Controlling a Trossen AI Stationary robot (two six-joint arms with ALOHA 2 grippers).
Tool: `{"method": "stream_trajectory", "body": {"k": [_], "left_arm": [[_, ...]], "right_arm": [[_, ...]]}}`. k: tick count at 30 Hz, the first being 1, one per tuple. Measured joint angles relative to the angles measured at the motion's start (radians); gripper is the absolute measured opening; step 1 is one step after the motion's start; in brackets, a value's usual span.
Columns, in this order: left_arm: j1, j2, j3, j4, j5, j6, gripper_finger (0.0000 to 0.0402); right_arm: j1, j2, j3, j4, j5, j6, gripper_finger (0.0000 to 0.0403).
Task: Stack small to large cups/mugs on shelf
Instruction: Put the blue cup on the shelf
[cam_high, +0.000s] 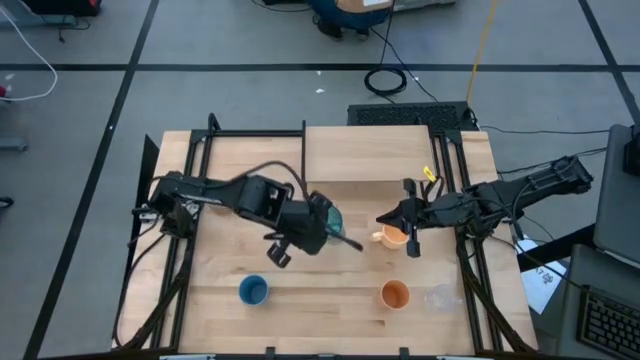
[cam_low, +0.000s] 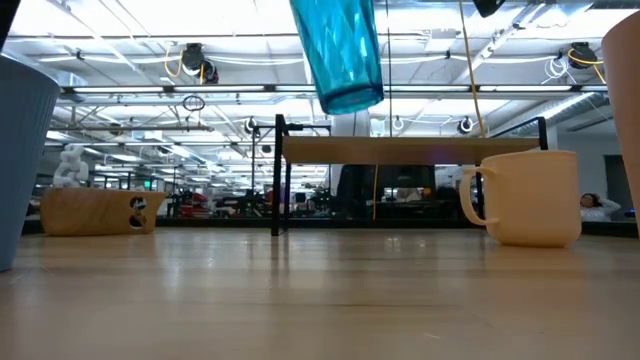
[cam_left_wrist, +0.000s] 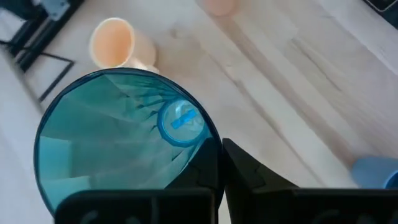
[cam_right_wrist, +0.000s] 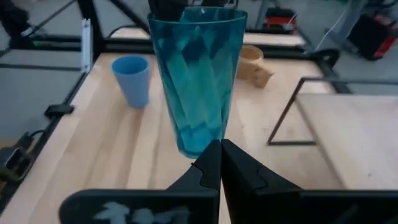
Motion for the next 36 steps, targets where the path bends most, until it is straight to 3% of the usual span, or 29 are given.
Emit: {"method": "stream_trajectory", "body": {"k": [7, 12, 25, 36], "left_arm": [[0.089, 0.0, 0.118, -0.084, -0.001, 0.016, 0.0005], [0.159, 0.0, 0.181, -0.104, -0.001, 0.033, 0.0005], [0.339, 0.0, 0.182, -0.092, -0.059, 0.103, 0.0005], [0.433, -0.103, 0.181, -0.087, -0.045, 0.091, 0.0005]], "right_arm": [[0.0, 0.0, 0.0, 0.011, 0.132, -0.026, 0.0], [0.0, 0.005, 0.0, 0.01, 0.133, -0.034, 0.0], [0.0, 0.009, -0.024, 0.041, 0.133, -0.039, 0.0], [0.0, 0.01, -0.111, 0.175, 0.133, -0.063, 0.0]]}}
